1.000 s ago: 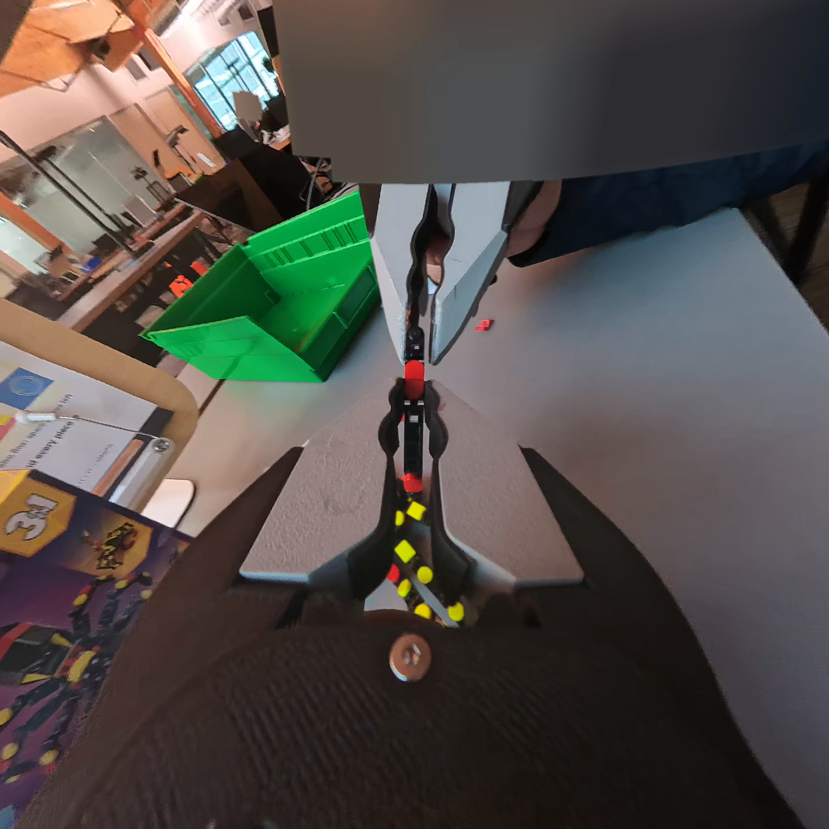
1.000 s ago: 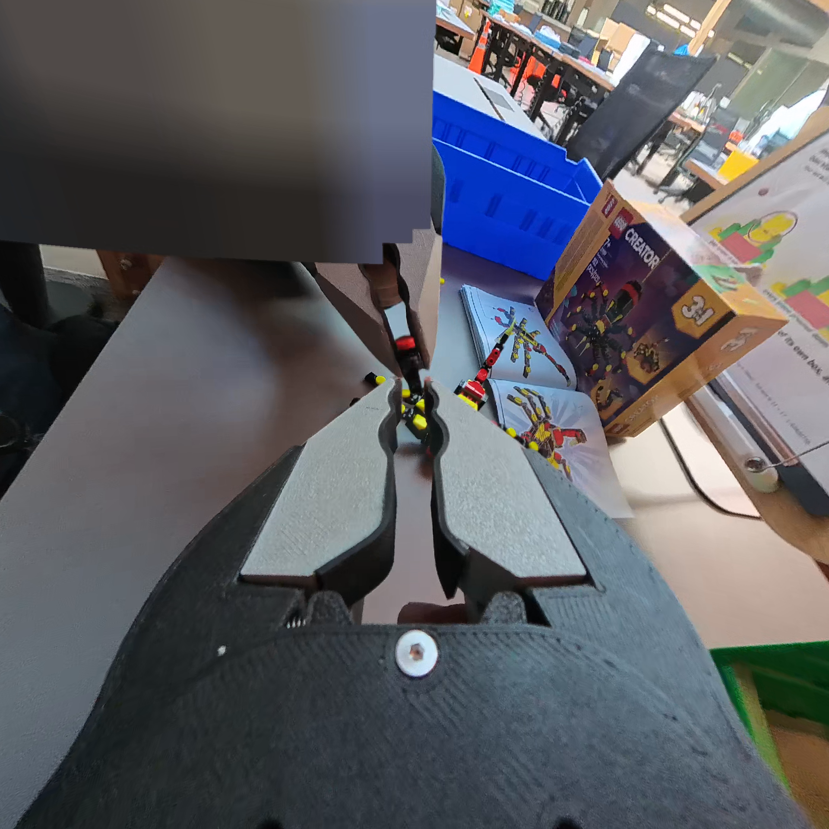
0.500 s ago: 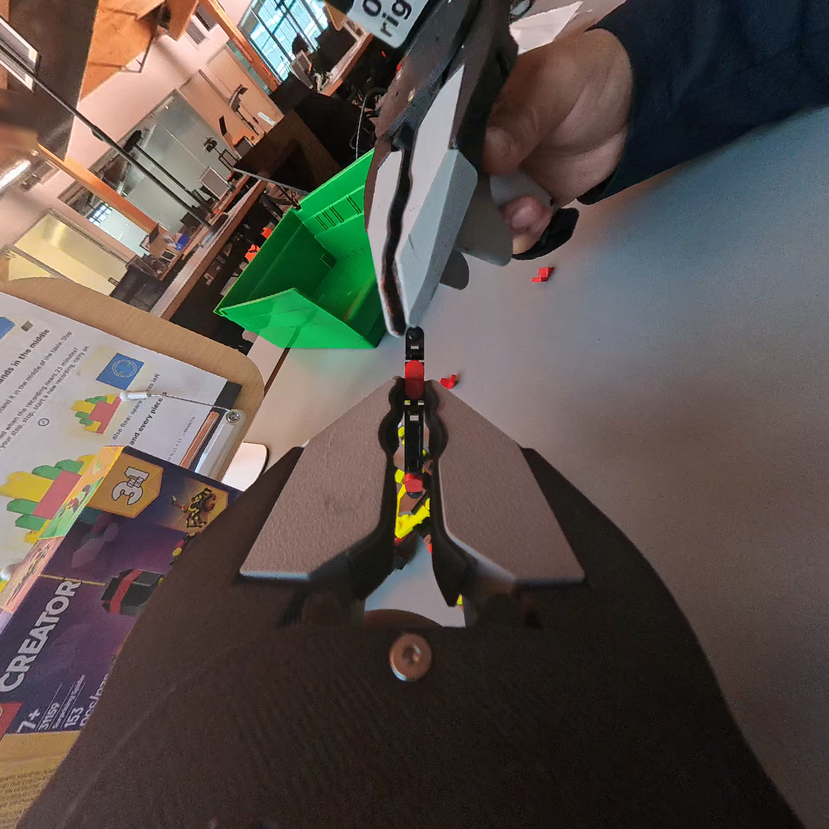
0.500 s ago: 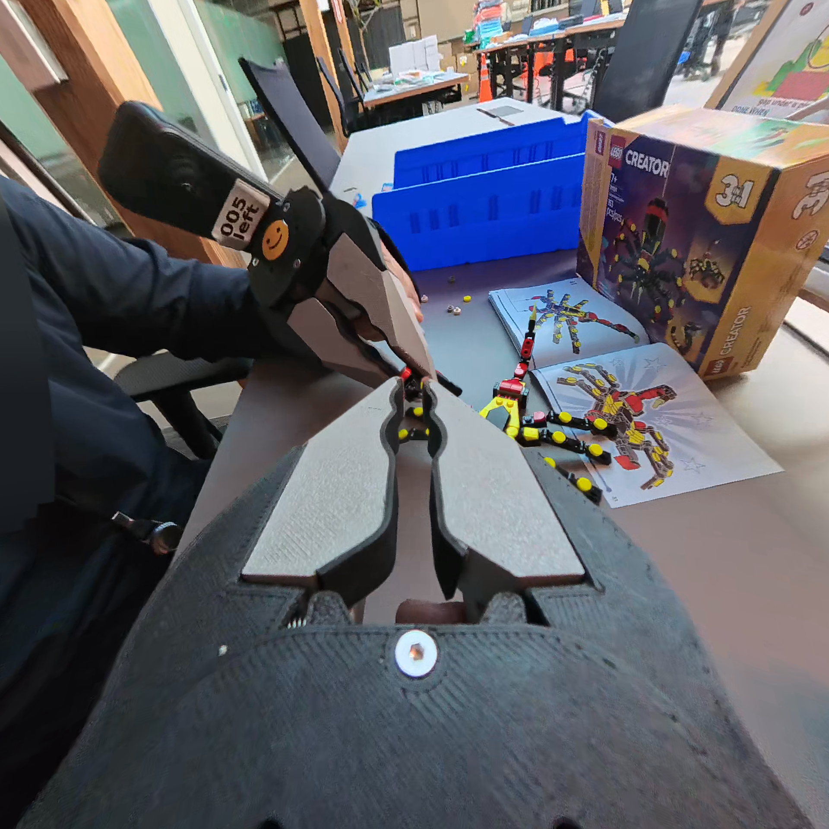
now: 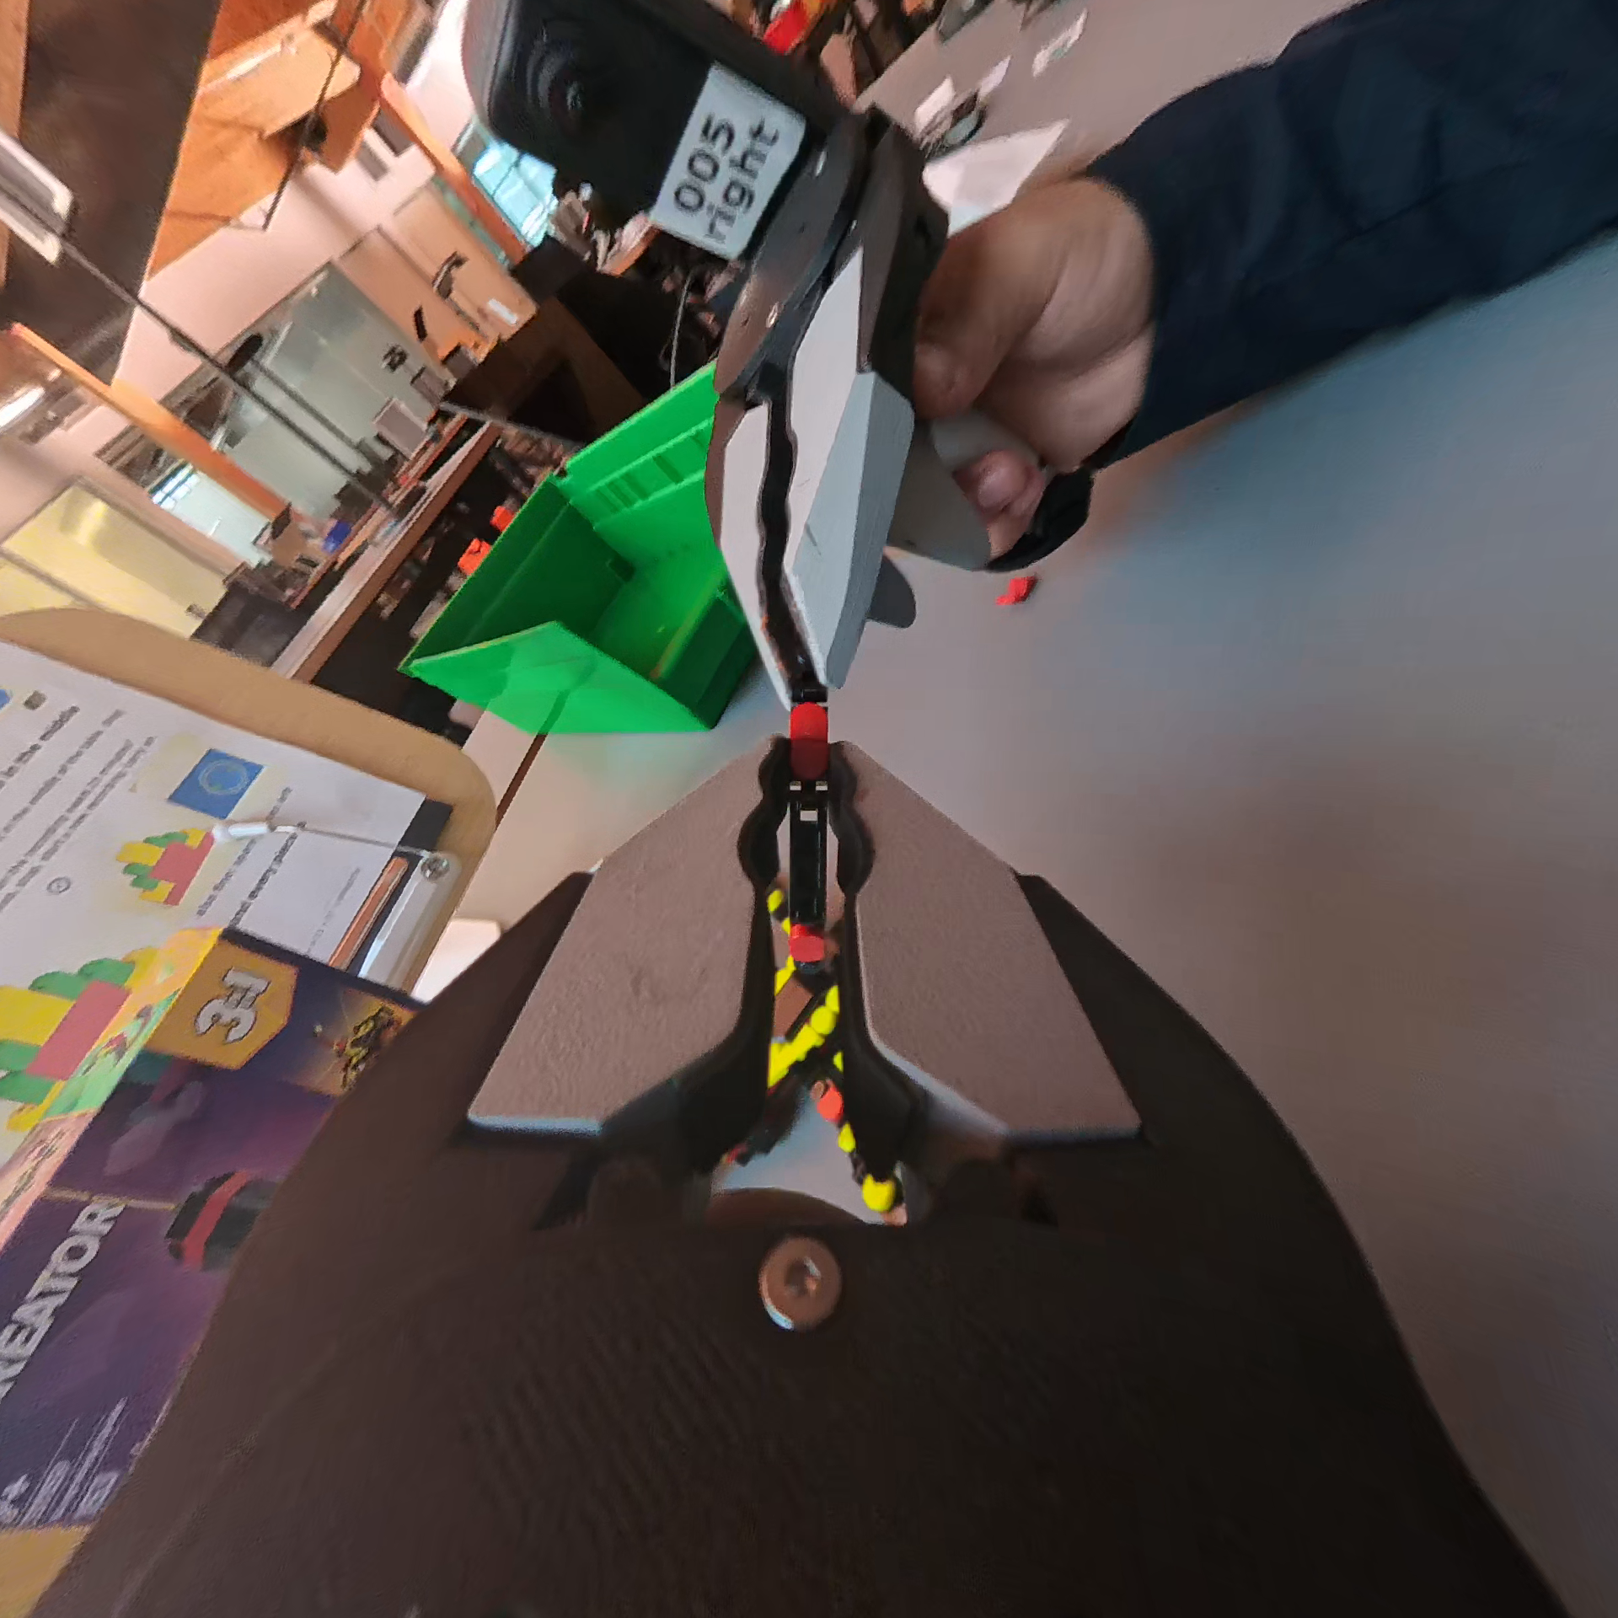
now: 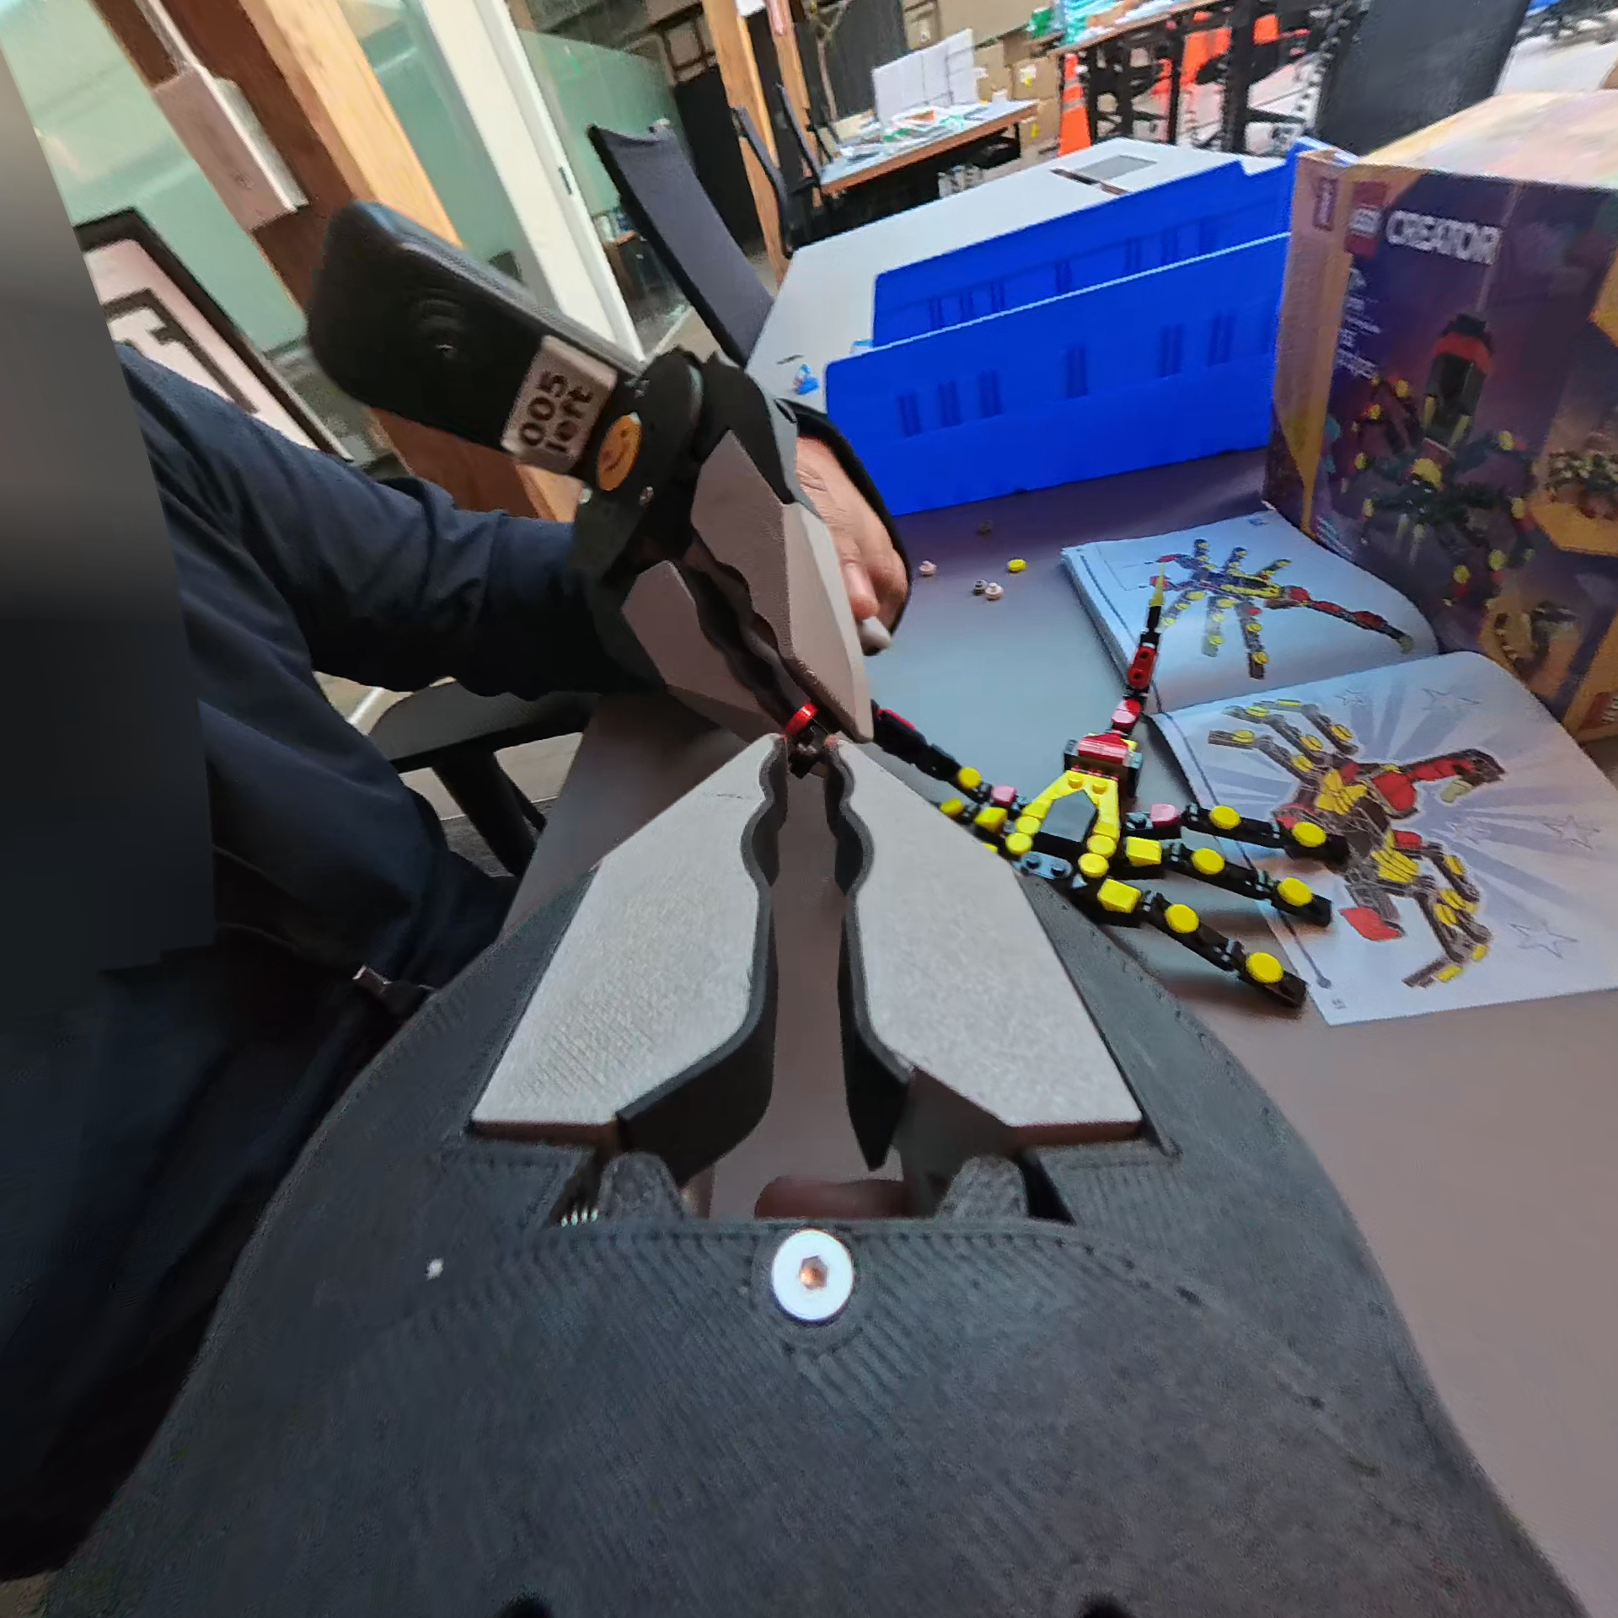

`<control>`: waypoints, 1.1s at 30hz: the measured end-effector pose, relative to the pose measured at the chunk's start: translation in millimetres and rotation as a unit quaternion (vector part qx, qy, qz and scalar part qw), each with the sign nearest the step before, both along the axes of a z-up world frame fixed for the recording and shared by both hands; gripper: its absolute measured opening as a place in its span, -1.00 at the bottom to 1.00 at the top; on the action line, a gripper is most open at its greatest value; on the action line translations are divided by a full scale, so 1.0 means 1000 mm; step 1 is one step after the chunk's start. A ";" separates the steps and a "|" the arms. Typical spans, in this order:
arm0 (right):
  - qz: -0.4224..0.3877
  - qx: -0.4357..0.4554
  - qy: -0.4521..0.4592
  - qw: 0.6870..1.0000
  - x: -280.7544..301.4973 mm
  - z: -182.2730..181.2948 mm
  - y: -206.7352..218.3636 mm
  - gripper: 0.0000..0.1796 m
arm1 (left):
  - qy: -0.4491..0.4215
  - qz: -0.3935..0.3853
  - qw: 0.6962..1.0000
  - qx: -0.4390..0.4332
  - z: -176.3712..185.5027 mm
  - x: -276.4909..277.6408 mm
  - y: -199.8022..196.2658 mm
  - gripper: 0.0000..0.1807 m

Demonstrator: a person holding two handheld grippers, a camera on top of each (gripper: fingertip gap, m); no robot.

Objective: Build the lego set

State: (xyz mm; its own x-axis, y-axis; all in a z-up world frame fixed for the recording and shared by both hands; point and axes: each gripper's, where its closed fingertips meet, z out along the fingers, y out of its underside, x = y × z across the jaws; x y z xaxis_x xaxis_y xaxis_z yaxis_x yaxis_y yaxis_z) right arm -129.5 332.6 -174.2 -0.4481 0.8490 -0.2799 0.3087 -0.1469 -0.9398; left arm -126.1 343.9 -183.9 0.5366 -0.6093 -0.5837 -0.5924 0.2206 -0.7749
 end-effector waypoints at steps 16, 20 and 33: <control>0.132 -0.067 0.098 0.984 0.019 0.037 -0.045 -0.97 | -0.178 -0.181 0.967 -0.035 0.039 0.022 -0.045 -0.95; 0.133 -0.059 0.117 0.982 0.020 0.042 -0.047 -0.97 | -0.212 -0.198 0.956 -0.051 0.044 0.024 -0.048 -0.95; 0.011 0.022 0.037 0.999 0.003 0.013 -0.008 -0.96 | 0.024 -0.023 0.996 0.082 0.015 -0.002 -0.011 -0.95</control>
State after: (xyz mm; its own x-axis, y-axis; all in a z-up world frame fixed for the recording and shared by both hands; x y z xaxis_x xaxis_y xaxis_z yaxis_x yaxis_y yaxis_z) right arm -126.2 324.6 -161.6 -0.4844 0.8499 -0.2076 0.2412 -0.0984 -0.9655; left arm -128.4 333.0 -168.6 0.4801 -0.5268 -0.7014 -0.6142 0.3691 -0.6975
